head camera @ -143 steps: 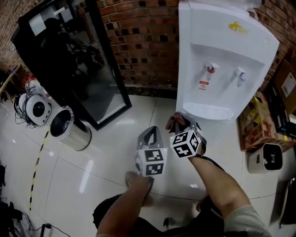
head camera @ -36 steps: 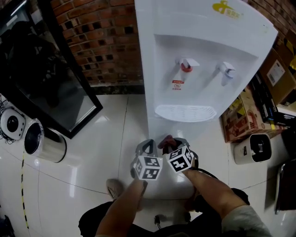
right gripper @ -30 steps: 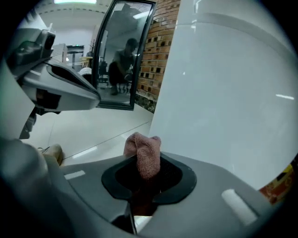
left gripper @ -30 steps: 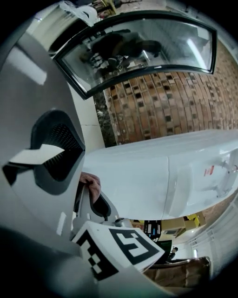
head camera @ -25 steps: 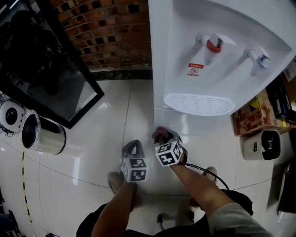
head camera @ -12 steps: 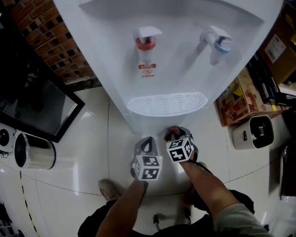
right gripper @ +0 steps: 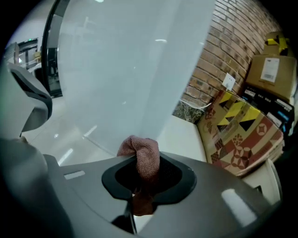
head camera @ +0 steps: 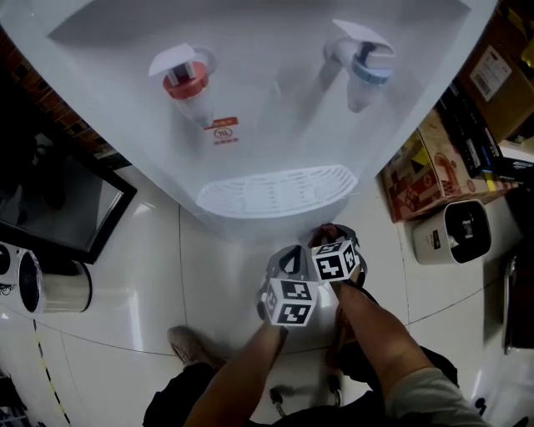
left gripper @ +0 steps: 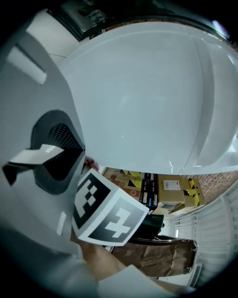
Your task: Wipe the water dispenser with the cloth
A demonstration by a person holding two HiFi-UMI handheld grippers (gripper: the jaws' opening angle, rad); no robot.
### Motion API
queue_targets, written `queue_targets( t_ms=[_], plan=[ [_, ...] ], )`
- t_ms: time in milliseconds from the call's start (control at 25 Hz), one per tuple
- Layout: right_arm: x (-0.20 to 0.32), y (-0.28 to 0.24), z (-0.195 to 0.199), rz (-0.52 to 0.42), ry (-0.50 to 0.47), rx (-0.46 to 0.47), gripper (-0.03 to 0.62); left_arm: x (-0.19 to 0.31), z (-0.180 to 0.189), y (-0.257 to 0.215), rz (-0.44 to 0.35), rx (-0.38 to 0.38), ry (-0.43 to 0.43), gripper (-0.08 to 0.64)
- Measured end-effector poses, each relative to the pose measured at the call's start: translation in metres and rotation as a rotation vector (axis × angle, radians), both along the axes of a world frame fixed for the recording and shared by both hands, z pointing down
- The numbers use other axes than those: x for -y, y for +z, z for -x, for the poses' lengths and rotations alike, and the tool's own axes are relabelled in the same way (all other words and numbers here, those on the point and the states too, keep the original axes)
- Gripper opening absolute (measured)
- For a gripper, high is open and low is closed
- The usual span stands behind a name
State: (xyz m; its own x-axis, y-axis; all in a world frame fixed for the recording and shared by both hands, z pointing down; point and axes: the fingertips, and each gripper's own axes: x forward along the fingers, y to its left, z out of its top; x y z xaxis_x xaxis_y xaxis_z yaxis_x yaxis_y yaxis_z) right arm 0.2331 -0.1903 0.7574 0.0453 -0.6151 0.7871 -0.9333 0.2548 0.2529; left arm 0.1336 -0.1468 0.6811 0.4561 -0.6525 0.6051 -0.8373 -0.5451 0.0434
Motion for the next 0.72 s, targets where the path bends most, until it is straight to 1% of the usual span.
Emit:
queue_targets(
  t_ms=[240, 320, 440, 520, 640, 720],
  plan=[
    [0.001, 0.004, -0.016, -0.001, 0.021, 0.021, 0.078, 0.005, -0.002, 0.007, 0.013, -0.005, -0.024, 0.000],
    [-0.002, 0.003, -0.018, 0.016, 0.004, 0.029, 0.078, 0.004, -0.004, 0.004, 0.006, -0.013, -0.024, 0.000],
    [-0.001, -0.008, -0.025, 0.070, -0.057, 0.025, 0.078, 0.004, -0.003, -0.007, -0.010, -0.022, -0.024, 0.000],
    [0.010, -0.025, -0.033, 0.100, -0.092, 0.023, 0.078, 0.005, 0.002, -0.021, -0.037, -0.021, -0.029, 0.000],
    [0.023, -0.059, -0.054, 0.187, -0.108, 0.012, 0.079, 0.000, 0.013, -0.057, -0.096, -0.010, -0.049, 0.000],
    [0.015, -0.087, -0.065, 0.236, -0.126, 0.004, 0.078, -0.008, 0.021, -0.085, -0.127, -0.001, -0.090, 0.000]
  ],
)
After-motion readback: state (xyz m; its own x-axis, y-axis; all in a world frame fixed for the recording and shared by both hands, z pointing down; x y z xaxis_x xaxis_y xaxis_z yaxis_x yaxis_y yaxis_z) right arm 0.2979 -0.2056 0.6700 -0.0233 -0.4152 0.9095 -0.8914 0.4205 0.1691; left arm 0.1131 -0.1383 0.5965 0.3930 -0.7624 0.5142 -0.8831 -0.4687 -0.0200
